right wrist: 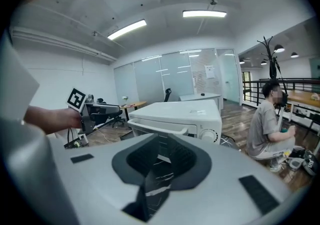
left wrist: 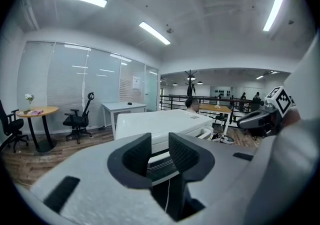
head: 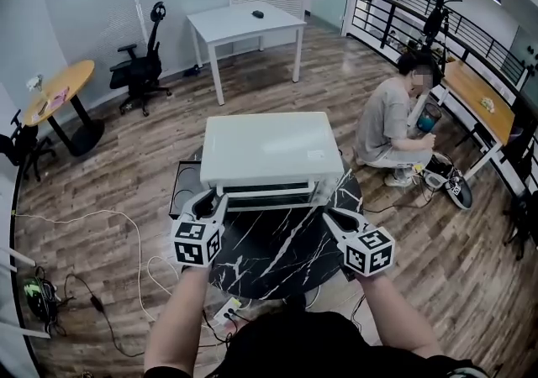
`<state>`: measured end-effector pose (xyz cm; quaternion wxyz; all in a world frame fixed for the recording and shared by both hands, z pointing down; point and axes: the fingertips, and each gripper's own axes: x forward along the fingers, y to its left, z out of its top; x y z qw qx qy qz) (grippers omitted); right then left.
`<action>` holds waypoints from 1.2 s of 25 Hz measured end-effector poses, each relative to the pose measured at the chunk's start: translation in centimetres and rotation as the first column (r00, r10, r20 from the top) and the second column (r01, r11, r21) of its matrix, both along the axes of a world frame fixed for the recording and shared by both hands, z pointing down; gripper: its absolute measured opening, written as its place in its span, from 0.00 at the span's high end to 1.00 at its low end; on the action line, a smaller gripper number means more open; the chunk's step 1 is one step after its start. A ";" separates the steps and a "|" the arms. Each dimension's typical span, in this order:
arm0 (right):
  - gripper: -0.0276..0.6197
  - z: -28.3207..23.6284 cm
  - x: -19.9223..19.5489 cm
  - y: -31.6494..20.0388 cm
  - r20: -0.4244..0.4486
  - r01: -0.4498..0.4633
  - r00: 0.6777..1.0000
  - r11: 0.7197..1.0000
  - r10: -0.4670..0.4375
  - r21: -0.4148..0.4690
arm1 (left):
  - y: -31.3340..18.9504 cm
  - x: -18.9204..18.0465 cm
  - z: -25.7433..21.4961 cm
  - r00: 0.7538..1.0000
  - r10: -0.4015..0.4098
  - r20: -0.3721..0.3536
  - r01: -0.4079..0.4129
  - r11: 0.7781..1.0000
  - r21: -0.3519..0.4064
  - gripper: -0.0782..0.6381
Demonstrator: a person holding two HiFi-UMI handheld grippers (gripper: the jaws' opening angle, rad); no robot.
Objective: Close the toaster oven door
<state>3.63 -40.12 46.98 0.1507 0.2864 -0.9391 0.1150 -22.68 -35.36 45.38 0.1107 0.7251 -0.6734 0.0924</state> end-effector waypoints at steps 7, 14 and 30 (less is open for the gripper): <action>0.90 -4.0 -0.1 2.9 0.002 -0.008 1.000 0.995 0.007 0.099 | 4.2 1.6 -2.4 0.999 0.047 0.008 -0.047 0.998 0.040 0.76; 0.95 -7.5 1.9 4.9 0.050 -0.026 0.999 0.989 0.019 0.145 | 7.3 3.4 -4.3 0.997 0.070 0.025 -0.071 0.994 0.080 0.82; 0.95 -10.0 6.1 4.8 0.077 -0.002 0.997 0.977 -0.015 0.212 | 7.6 5.8 -6.2 0.997 -0.065 0.037 0.057 0.983 0.176 0.89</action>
